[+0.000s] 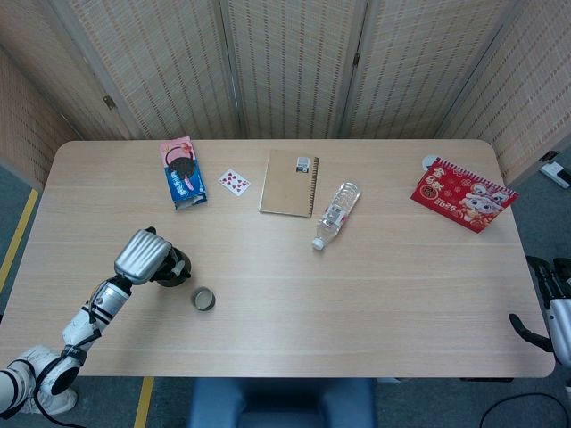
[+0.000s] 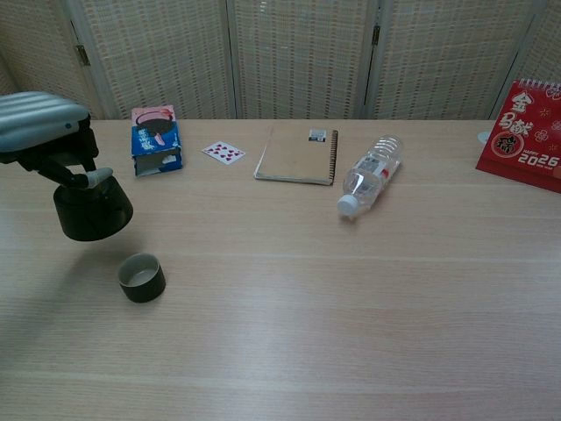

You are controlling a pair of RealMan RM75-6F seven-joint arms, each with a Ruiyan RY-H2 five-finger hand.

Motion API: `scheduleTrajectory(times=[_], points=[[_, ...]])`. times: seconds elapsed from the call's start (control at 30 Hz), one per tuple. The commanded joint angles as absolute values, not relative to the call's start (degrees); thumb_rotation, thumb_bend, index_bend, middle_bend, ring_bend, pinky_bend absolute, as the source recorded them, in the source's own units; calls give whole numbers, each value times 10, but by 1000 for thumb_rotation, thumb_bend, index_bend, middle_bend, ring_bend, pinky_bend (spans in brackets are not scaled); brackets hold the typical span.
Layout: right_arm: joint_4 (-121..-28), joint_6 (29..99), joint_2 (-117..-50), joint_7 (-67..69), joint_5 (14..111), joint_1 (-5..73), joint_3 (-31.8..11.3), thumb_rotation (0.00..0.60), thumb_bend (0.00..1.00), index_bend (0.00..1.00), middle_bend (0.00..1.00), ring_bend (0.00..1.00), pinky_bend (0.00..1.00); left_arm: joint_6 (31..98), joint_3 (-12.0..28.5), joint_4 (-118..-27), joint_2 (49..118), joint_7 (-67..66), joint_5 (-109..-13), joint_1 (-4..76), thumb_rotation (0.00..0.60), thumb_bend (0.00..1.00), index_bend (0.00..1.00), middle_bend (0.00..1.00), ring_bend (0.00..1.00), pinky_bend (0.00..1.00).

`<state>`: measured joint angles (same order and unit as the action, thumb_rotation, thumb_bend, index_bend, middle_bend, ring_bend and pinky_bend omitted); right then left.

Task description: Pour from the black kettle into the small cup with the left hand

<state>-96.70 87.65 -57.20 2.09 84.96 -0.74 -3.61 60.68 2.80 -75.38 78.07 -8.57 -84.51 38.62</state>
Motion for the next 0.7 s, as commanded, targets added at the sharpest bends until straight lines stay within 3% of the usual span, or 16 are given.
scheduleTrajectory(times=[0.03,0.7], points=[[-968,876,-572,20,850,-7,-36,600,291,34,138,248,0,623,25,-755,783,-99,-857,381,377,483,995,1000,920,523],[-971,874,-571,18,853,-4,-35,600,290,34,139,247,0,662,19,-772,798,-169,-875,356,414,500,995,1000,920,525]])
